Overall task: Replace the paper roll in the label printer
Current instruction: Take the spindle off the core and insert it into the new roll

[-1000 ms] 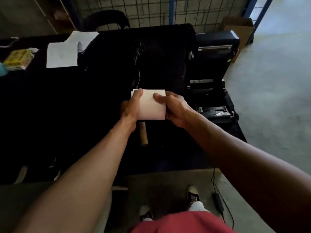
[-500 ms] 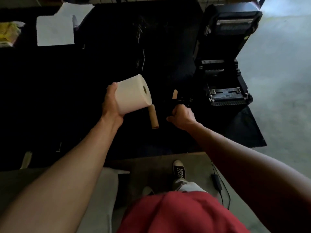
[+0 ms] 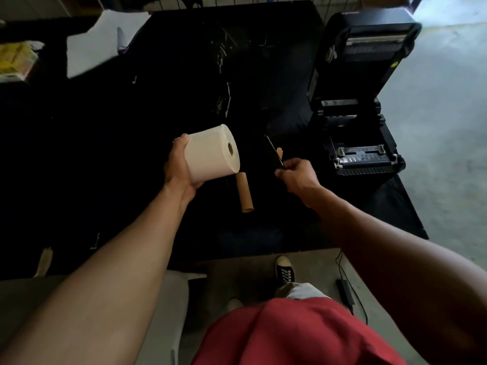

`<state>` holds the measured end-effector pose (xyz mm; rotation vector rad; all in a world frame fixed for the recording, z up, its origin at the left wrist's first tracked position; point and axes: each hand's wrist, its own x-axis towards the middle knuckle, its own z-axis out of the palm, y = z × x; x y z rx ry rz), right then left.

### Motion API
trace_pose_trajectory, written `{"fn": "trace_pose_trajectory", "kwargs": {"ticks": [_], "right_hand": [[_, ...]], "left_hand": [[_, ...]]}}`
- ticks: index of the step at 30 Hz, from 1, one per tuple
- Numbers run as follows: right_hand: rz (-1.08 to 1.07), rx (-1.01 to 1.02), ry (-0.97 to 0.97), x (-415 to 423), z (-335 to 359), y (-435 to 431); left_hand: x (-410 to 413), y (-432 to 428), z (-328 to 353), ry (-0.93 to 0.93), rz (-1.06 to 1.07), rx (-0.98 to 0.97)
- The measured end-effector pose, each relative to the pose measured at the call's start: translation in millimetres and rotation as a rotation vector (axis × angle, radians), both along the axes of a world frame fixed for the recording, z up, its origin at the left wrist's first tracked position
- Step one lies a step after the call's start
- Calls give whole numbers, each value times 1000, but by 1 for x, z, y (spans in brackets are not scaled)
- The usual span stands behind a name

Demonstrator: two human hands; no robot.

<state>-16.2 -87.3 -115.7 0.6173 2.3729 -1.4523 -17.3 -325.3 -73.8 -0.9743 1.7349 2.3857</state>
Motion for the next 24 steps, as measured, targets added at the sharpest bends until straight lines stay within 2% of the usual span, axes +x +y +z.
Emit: {"fn": "trace_pose_trajectory", "kwargs": {"ticks": [3,5,12,16,21,24], "right_hand": [[15,-213,140,-5,21,3],[27,-229,196,-6,33,5],[259,84,337,-2,55,9],[325,100,354,-7,72,11],[413,213,327,-20,88,6],[427,104,256,-26,92,9]], "left_hand": [[-5,3,0,-32,5,-21],[-9,3,1,-43,7,-29],[-14,6,2,-28,-19,-47],[-15,3,5,-29,-35,-52],[-15,4,8,-18,-42,-56],[-12,6,11,-13,-34,-42]]}}
